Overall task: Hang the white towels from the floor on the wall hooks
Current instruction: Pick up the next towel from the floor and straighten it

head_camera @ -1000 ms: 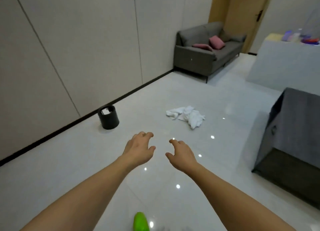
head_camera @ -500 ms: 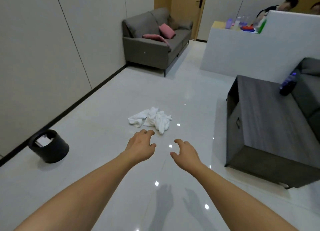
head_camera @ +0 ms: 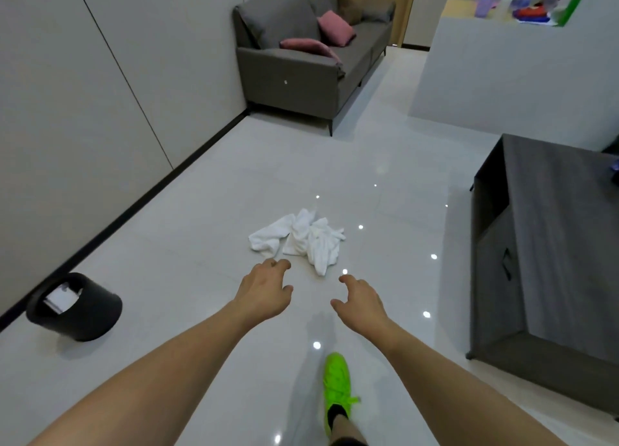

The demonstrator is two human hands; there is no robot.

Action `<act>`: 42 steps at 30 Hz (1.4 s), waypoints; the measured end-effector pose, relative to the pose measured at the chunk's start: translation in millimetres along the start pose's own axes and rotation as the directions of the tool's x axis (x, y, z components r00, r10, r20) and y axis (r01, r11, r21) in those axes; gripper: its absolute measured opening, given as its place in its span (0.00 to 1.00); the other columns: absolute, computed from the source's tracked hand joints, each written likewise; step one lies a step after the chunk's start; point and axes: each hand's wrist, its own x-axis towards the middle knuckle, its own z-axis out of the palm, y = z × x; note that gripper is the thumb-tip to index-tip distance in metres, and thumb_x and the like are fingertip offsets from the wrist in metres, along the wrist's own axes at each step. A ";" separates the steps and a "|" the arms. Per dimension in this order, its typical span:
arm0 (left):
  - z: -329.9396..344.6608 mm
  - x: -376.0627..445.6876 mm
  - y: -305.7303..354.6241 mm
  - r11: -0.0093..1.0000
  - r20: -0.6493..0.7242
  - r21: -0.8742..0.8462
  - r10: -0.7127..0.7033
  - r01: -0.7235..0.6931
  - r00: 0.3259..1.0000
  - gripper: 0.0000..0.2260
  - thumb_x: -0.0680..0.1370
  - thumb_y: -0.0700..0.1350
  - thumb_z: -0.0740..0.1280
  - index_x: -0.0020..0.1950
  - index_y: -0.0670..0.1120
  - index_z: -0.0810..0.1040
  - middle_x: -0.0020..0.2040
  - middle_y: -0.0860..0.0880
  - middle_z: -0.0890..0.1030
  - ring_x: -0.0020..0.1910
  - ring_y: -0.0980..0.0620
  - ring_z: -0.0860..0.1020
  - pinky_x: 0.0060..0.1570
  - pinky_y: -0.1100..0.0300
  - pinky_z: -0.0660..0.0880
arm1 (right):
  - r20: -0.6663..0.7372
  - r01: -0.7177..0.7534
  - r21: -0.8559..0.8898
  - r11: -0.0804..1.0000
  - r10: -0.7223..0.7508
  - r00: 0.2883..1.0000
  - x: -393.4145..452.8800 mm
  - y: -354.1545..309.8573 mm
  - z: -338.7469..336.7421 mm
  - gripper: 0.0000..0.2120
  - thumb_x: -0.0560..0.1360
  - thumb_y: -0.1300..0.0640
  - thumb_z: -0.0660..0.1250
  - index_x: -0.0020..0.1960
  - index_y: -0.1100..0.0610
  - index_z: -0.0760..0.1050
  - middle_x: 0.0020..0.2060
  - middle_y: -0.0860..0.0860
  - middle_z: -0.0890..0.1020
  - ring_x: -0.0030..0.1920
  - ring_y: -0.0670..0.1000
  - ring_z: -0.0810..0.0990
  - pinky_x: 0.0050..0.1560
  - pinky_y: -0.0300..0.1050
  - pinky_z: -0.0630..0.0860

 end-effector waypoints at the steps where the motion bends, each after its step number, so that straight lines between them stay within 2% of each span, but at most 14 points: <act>1: -0.9 18.0 0.2 1.000 0.010 0.000 -0.022 0.022 1.000 0.23 0.78 0.52 0.62 0.73 0.50 0.66 0.67 0.47 0.72 0.62 0.45 0.72 0.59 0.50 0.73 | 0.020 0.001 0.012 1.000 -0.001 1.000 20.9 1.7 -4.8 0.29 0.77 0.48 0.65 0.75 0.53 0.62 0.64 0.56 0.74 0.64 0.56 0.74 0.60 0.45 0.70; 7: -15.0 109.4 3.4 0.987 0.065 0.008 -0.160 0.159 0.985 0.22 0.78 0.50 0.63 0.72 0.48 0.67 0.65 0.46 0.73 0.62 0.44 0.73 0.58 0.50 0.73 | 0.144 -0.019 0.026 0.999 0.015 0.990 124.0 10.3 -36.1 0.29 0.76 0.48 0.65 0.75 0.54 0.63 0.63 0.56 0.75 0.63 0.56 0.75 0.61 0.46 0.70; 14: -16.7 185.8 -5.4 0.974 0.091 -0.050 -0.218 0.223 0.972 0.22 0.78 0.50 0.64 0.71 0.48 0.68 0.65 0.45 0.73 0.60 0.44 0.74 0.57 0.51 0.73 | 0.232 -0.032 0.003 0.999 0.030 0.972 210.3 4.8 -44.8 0.30 0.76 0.48 0.67 0.74 0.55 0.64 0.60 0.57 0.76 0.61 0.56 0.76 0.59 0.45 0.71; 22: -13.6 275.1 -61.0 0.949 0.149 -0.105 -0.279 0.296 0.949 0.21 0.77 0.49 0.64 0.70 0.48 0.70 0.62 0.44 0.74 0.59 0.43 0.74 0.57 0.51 0.73 | 0.300 -0.048 -0.033 0.998 0.056 0.952 311.3 -27.7 -26.5 0.30 0.75 0.49 0.66 0.74 0.53 0.64 0.61 0.55 0.77 0.60 0.54 0.77 0.54 0.42 0.70; 25: -14.0 318.9 -93.4 0.940 0.174 -0.123 -0.294 0.317 0.940 0.20 0.77 0.48 0.64 0.69 0.47 0.71 0.61 0.43 0.74 0.59 0.42 0.74 0.57 0.51 0.73 | 0.325 -0.051 -0.050 0.997 0.064 0.944 356.5 -49.0 -13.5 0.29 0.76 0.49 0.66 0.74 0.54 0.64 0.62 0.56 0.76 0.61 0.55 0.76 0.57 0.44 0.71; 29: -13.1 389.2 -146.6 0.923 0.229 -0.163 -0.308 0.348 0.924 0.20 0.77 0.48 0.65 0.69 0.46 0.71 0.60 0.43 0.75 0.58 0.43 0.75 0.57 0.52 0.73 | 0.356 -0.093 -0.083 0.992 0.116 0.927 430.4 -83.9 11.9 0.29 0.76 0.49 0.67 0.74 0.54 0.65 0.63 0.55 0.76 0.62 0.55 0.76 0.60 0.47 0.73; 34: 6.0 481.1 -223.1 0.892 0.328 -0.194 -0.333 0.408 0.884 0.21 0.78 0.49 0.65 0.70 0.46 0.70 0.62 0.43 0.74 0.58 0.43 0.75 0.57 0.54 0.71 | 0.405 -0.162 -0.094 0.982 0.186 0.895 536.0 -121.1 60.3 0.29 0.75 0.50 0.68 0.73 0.56 0.67 0.64 0.56 0.76 0.65 0.54 0.74 0.59 0.43 0.70; 39: 61.4 566.3 -301.7 0.860 0.405 -0.198 -0.365 0.470 0.838 0.20 0.78 0.49 0.65 0.69 0.47 0.71 0.64 0.43 0.74 0.61 0.44 0.74 0.58 0.55 0.69 | 0.453 -0.238 -0.085 0.967 0.251 0.856 645.7 -131.5 138.7 0.28 0.74 0.49 0.69 0.71 0.55 0.69 0.62 0.57 0.78 0.62 0.55 0.76 0.57 0.43 0.71; 42: 116.3 611.1 -347.6 0.843 0.417 -0.195 -0.391 0.501 0.820 0.20 0.78 0.50 0.65 0.69 0.47 0.71 0.63 0.44 0.75 0.59 0.45 0.75 0.55 0.57 0.68 | 0.481 -0.255 -0.115 0.960 0.279 0.831 707.2 -118.4 199.8 0.28 0.73 0.45 0.68 0.70 0.52 0.70 0.58 0.53 0.79 0.60 0.55 0.77 0.59 0.48 0.75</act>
